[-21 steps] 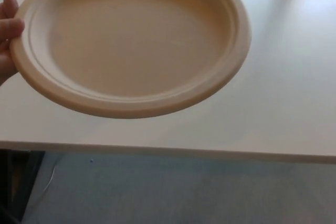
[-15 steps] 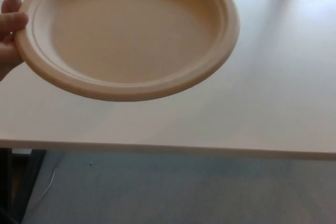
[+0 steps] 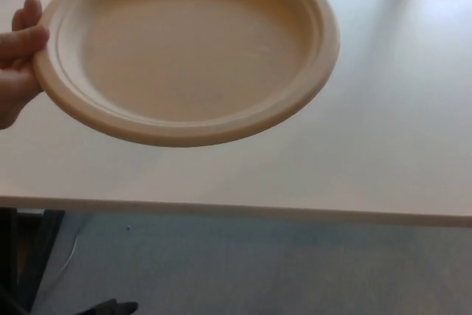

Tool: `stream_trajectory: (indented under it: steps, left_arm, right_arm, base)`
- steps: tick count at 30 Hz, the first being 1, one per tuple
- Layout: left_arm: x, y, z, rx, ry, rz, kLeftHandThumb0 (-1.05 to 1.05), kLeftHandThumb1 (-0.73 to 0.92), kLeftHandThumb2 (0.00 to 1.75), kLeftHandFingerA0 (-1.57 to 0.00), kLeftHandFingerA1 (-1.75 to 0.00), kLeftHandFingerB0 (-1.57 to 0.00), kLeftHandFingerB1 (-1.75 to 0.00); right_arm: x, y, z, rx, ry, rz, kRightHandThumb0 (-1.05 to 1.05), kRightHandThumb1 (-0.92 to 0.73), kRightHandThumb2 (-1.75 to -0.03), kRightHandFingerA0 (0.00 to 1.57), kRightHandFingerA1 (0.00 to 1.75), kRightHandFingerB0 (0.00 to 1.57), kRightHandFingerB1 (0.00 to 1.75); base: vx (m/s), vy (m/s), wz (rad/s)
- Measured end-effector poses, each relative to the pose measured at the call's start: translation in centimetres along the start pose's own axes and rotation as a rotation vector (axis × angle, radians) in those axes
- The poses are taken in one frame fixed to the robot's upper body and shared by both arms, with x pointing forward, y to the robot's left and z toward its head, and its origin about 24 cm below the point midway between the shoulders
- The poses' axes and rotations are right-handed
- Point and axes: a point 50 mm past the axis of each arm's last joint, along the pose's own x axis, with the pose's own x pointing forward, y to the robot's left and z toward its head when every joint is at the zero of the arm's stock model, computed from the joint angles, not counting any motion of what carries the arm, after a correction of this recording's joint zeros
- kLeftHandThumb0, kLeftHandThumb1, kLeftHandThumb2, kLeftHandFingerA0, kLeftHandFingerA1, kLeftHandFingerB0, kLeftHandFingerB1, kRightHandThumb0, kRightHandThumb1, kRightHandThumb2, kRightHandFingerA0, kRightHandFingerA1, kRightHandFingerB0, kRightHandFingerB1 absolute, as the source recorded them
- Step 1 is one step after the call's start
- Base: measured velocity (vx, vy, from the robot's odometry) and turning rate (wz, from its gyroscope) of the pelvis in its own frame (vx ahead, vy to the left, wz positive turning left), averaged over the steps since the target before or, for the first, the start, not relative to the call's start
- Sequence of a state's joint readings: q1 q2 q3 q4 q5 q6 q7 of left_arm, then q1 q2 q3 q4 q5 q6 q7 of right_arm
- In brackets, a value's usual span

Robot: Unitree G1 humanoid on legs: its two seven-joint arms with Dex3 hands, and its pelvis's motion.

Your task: A person passes a plate to the robot and the robot grabs it with its left hand and places it at the centre of the table infront of it

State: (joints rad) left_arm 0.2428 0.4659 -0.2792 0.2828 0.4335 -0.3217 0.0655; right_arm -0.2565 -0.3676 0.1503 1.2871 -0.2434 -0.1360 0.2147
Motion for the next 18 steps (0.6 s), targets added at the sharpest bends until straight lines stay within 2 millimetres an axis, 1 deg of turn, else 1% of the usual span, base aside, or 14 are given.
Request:
stream_trajectory:
  steps: [1, 4, 5, 6, 7, 8, 10, 11, 12, 13, 14, 16, 17, 18]
  left_arm:
    - [-0.4, 0.2, 1.0, -0.006, -0.049, 0.020, -0.71, 0.51, 0.81, -0.29, -0.43, -0.20, -0.39]
    - [-1.1, 0.7, 2.9, -0.017, -0.136, 0.058, -0.72, 0.52, 0.81, -0.31, -0.44, -0.23, -0.40]
    - [-1.4, 1.0, 3.5, -0.019, -0.164, 0.072, -0.68, 0.64, 0.60, -0.38, -0.34, -0.29, -0.30]
    - [-1.7, 1.3, 4.3, -0.021, -0.201, 0.090, -0.68, 0.64, 0.60, -0.38, -0.34, -0.29, -0.30]
    - [-1.9, 1.5, 4.8, -0.021, -0.222, 0.103, -0.67, 0.62, 0.58, -0.42, -0.34, -0.31, -0.30]
    - [-2.0, 1.8, 5.3, -0.021, -0.244, 0.114, -0.69, 0.54, 0.63, -0.42, -0.39, -0.32, -0.33]
    - [-2.8, 2.6, 6.9, -0.023, -0.318, 0.155, -0.70, 0.56, 0.62, -0.43, -0.39, -0.33, -0.33]
    - [-2.9, 2.7, 7.1, -0.022, -0.328, 0.162, -0.70, 0.56, 0.62, -0.43, -0.39, -0.33, -0.33]
    - [-3.3, 3.1, 7.8, -0.022, -0.360, 0.181, -0.68, 0.54, 0.61, -0.46, -0.40, -0.34, -0.33]
    - [-3.7, 3.5, 8.5, -0.021, -0.394, 0.200, -0.65, 0.59, 0.59, -0.47, -0.39, -0.35, -0.32]
    - [-3.9, 3.8, 9.0, -0.020, -0.418, 0.213, -0.65, 0.59, 0.59, -0.47, -0.39, -0.35, -0.32]
    - [-4.9, 4.8, 10.6, -0.012, -0.498, 0.262, -0.64, 0.58, 0.58, -0.48, -0.39, -0.35, -0.32]
    - [-5.3, 5.3, 11.3, -0.008, -0.535, 0.284, -0.65, 0.57, 0.58, -0.51, -0.41, -0.38, -0.33]
    - [-5.5, 5.6, 11.7, -0.006, -0.555, 0.298, -0.65, 0.57, 0.58, -0.51, -0.41, -0.38, -0.33]
  right_arm:
    - [0.0, 0.0, 0.0, 0.001, 0.000, 0.000, -0.68, -0.70, -0.60, 0.31, 0.62, 0.24, 0.48]
    - [0.0, 0.0, 0.0, 0.002, 0.000, 0.001, -0.67, -0.70, -0.60, 0.30, 0.60, 0.24, 0.47]
    - [0.0, 0.0, 0.0, 0.003, 0.000, 0.002, -0.67, -0.71, -0.60, 0.31, 0.58, 0.25, 0.45]
    - [0.0, 0.0, 0.0, 0.003, -0.001, 0.002, -0.67, -0.71, -0.60, 0.31, 0.58, 0.25, 0.45]
    - [0.0, 0.0, 0.0, 0.003, -0.001, 0.002, -0.68, -0.71, -0.60, 0.33, 0.60, 0.25, 0.46]
    - [0.0, 0.0, 0.0, 0.003, -0.001, 0.002, -0.67, -0.71, -0.60, 0.34, 0.60, 0.26, 0.46]
    - [0.0, 0.0, 0.1, 0.001, -0.003, 0.001, -0.67, -0.71, -0.60, 0.35, 0.61, 0.25, 0.46]
    - [0.0, 0.0, 0.1, 0.001, -0.003, 0.001, -0.67, -0.71, -0.60, 0.35, 0.61, 0.25, 0.46]
    - [0.0, 0.0, 0.1, 0.001, -0.003, 0.001, -0.67, -0.71, -0.60, 0.35, 0.61, 0.25, 0.46]
    - [0.0, -0.1, 0.2, 0.000, -0.004, 0.001, -0.66, -0.72, -0.60, 0.33, 0.59, 0.25, 0.45]
    - [0.0, -0.1, 0.2, -0.001, -0.004, 0.001, -0.66, -0.72, -0.60, 0.33, 0.59, 0.25, 0.45]
    - [0.1, -0.2, 0.4, -0.003, -0.009, -0.001, -0.67, -0.71, -0.60, 0.33, 0.59, 0.25, 0.45]
    - [0.1, -0.2, 0.5, -0.004, -0.012, -0.002, -0.65, -0.71, -0.60, 0.33, 0.61, 0.24, 0.47]
    - [0.1, -0.3, 0.6, -0.004, -0.013, -0.003, -0.65, -0.71, -0.60, 0.33, 0.61, 0.24, 0.47]
  base:
    - [0.00, 0.000, 0.00]
    - [0.00, 0.000, 0.00]
    - [0.00, 0.000, 0.00]
    - [0.00, 0.000, 0.00]
    - [0.00, 0.000, 0.00]
    - [0.00, 0.000, 0.00]
    - [0.00, 0.000, 0.00]
    - [0.00, 0.000, 0.00]
    - [0.00, 0.000, 0.00]
    - [0.00, 0.000, 0.00]
    - [0.00, 0.000, 0.00]
    - [0.00, 0.000, 0.00]
    - [0.00, 0.000, 0.00]
    - [0.00, 0.000, 0.00]
